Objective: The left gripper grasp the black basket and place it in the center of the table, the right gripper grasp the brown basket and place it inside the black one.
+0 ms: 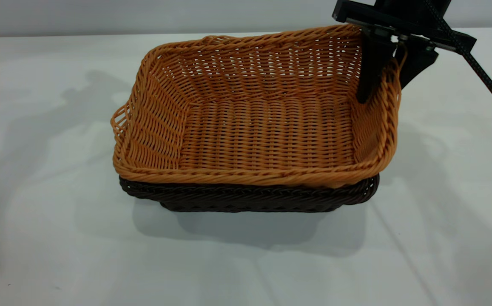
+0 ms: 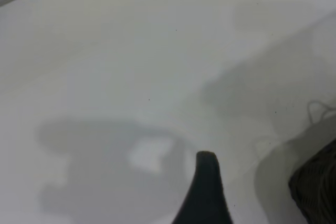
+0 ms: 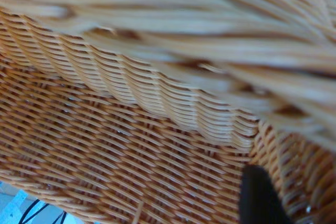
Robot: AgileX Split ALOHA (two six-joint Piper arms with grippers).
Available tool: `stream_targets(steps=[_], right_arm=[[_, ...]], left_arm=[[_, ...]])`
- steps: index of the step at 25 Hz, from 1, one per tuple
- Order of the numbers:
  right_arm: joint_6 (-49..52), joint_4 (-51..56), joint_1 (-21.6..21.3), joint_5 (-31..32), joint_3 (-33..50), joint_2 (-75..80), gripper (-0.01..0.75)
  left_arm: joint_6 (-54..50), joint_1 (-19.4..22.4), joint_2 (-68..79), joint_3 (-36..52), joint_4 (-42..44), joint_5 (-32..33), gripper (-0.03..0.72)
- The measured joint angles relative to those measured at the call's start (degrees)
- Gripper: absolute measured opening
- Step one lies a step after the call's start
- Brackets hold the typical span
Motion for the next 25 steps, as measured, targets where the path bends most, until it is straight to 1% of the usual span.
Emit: stream_targets(steps=[2,5,7,9,11,14,21,25], right_arm=[[-0.81,0.07,0.0,-0.14,0.0,0.0,0.363],[-3.07,-0.28,0.0,-0.45,0.0,0.0,0.503],[-3.98,-1.69,0.0,-1.03,0.0,0.0,0.573],[-4.12,-3.95,0.0,-1.7,0.0,0.0,0.622],[-4.19,-6.49,0.0,-1.9,0.0,-0.16,0.637],[-4.19,-9.16,0.0,-1.9,0.0,-2.09,0.636],[-5.57,-9.68,0.0,-2.66,0.0,-11.4,0.614],[-7.94,-9.74,0.0,-2.79,0.19,-19.95,0.598]], left_arm=[[0.0,-0.02,0.0,0.0,0.0,0.0,0.548],[0.0,-0.02,0.0,0.0,0.0,0.0,0.548],[0.0,-0.02,0.0,0.0,0.0,0.0,0.548],[0.0,-0.02,0.0,0.0,0.0,0.07,0.548],[-0.51,-0.02,-0.28,0.0,0.0,1.2,0.548],[-1.34,-0.02,-1.99,0.05,0.05,3.36,0.548],[-2.17,-0.02,-8.64,0.05,0.32,6.34,0.548],[-4.08,-0.02,-13.66,0.1,0.69,8.98,0.548]])
